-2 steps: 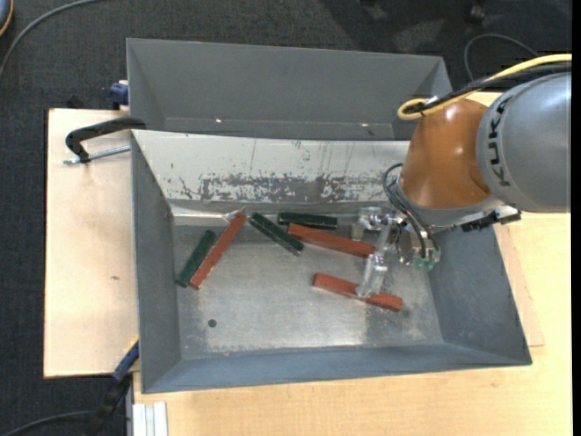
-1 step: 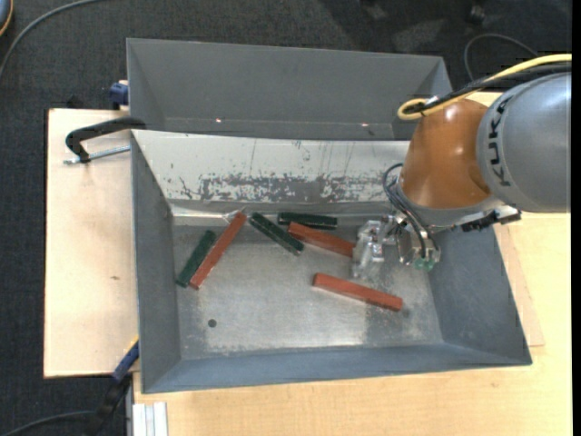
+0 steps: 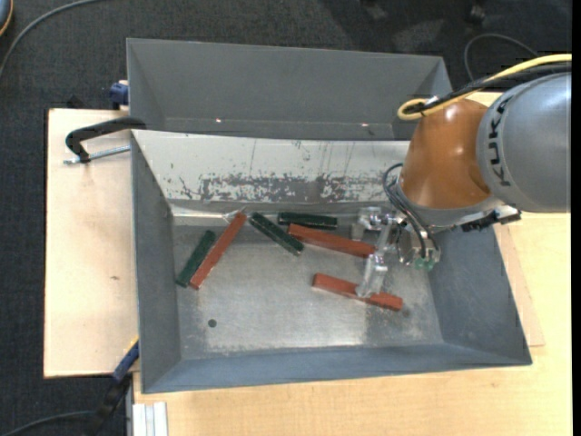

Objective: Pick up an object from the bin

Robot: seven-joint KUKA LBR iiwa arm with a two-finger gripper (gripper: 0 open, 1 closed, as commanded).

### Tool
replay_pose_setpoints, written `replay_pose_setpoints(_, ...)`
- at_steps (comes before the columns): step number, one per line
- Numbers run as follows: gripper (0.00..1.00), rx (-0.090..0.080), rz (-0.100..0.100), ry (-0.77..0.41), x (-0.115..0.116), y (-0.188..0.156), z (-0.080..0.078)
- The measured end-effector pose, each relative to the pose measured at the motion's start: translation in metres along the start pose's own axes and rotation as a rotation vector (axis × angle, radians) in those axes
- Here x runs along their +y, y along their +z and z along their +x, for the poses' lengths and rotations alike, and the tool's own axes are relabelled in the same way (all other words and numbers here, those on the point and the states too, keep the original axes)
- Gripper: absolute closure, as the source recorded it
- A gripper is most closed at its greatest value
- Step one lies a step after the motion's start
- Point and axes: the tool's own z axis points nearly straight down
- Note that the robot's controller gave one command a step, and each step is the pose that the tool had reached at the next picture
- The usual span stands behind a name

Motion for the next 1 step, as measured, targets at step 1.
replay_pose_setpoints(1,1.0,0.0,0.0,0.0,0.0,0.0,0.0)
